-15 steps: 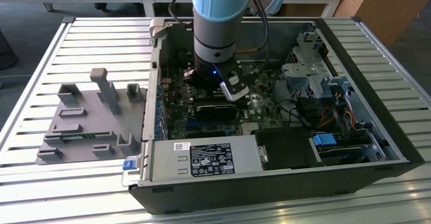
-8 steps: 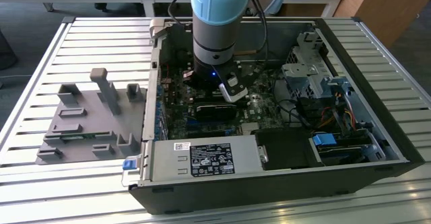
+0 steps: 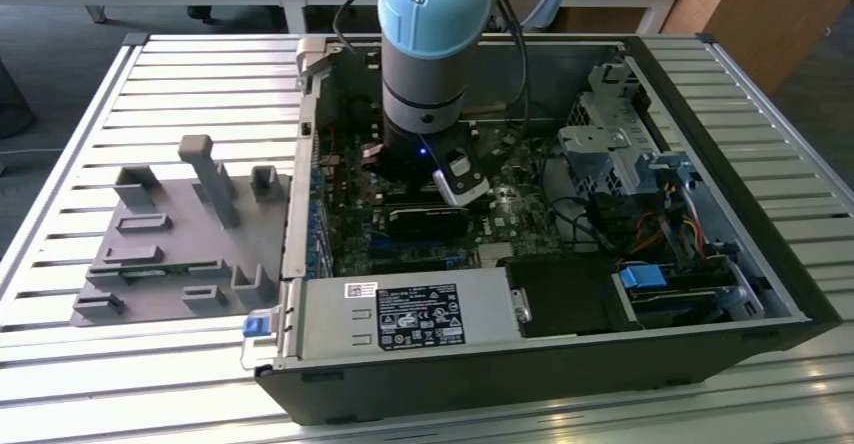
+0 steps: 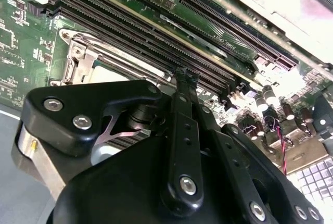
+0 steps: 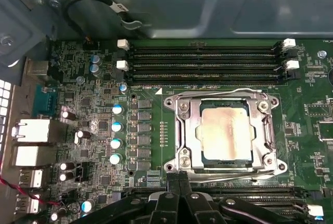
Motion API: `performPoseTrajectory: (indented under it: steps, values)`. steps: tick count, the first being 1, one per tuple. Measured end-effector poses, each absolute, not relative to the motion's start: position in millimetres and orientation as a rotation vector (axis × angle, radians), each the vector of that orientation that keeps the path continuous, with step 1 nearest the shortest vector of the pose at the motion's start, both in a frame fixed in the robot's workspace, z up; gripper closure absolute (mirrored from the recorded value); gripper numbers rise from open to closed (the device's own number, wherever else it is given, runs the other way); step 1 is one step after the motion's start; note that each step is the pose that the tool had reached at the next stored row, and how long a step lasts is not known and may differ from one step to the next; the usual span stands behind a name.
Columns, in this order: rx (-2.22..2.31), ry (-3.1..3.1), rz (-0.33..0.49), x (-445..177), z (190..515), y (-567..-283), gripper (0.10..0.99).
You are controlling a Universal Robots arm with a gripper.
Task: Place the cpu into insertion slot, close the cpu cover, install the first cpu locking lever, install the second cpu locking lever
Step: 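Install the second cpu locking lever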
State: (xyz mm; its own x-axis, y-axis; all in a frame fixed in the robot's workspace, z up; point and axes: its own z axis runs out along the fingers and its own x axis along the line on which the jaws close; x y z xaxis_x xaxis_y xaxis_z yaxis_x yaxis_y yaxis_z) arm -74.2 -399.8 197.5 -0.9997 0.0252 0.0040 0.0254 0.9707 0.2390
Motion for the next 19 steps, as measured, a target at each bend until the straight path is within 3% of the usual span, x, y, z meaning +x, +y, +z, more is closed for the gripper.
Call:
performPoseTrajectory:
  steps: [19]
  values:
    - [-0.040,-3.117,-0.384,-77.4,192.3,-393.2,0.980]
